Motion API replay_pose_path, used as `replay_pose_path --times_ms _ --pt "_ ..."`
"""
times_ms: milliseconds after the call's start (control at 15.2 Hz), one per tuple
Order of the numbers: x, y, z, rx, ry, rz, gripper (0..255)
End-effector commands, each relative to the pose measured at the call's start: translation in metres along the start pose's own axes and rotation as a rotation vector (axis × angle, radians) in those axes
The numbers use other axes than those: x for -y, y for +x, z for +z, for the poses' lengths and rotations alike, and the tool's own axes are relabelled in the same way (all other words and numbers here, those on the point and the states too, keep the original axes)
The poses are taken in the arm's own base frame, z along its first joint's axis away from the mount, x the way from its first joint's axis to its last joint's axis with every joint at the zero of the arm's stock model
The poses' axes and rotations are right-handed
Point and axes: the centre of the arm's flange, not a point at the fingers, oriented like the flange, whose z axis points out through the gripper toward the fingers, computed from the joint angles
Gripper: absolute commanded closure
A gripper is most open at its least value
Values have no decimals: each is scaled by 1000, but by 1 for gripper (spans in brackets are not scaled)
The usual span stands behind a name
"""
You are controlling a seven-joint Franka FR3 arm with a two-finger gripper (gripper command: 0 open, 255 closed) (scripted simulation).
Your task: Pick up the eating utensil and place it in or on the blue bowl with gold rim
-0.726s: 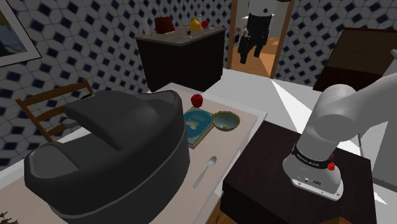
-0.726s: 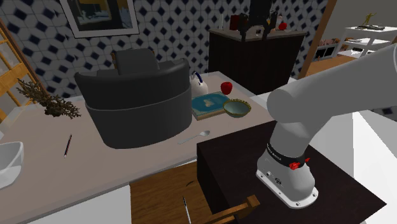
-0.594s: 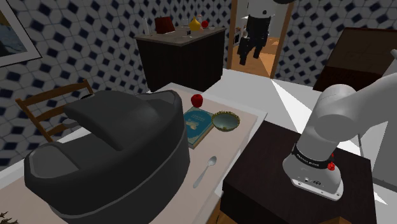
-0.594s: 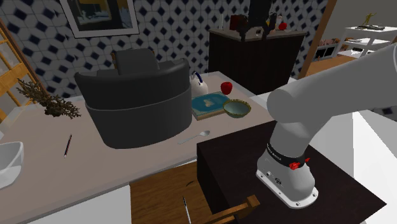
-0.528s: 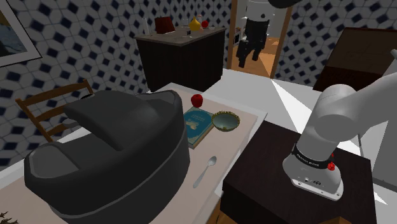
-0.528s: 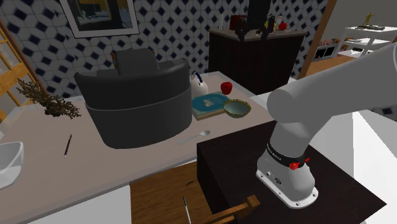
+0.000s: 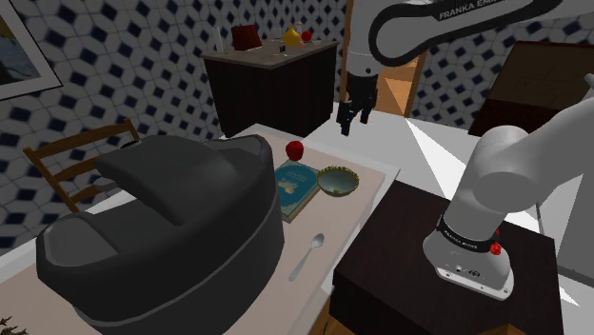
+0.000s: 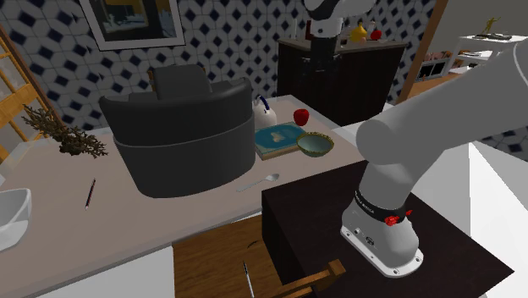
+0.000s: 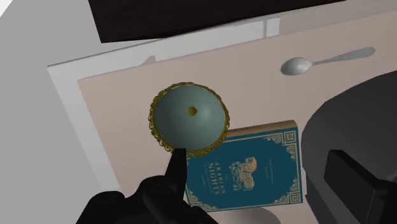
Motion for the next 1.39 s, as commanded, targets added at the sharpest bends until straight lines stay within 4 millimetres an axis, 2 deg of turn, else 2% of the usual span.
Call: replay_pose_path --times_ms 0,660,1320 --pt "9 2 26 13 4 -11 0" --pt "59 12 147 83 25 -67 0" --pt "112 11 268 153 45 -123 0"
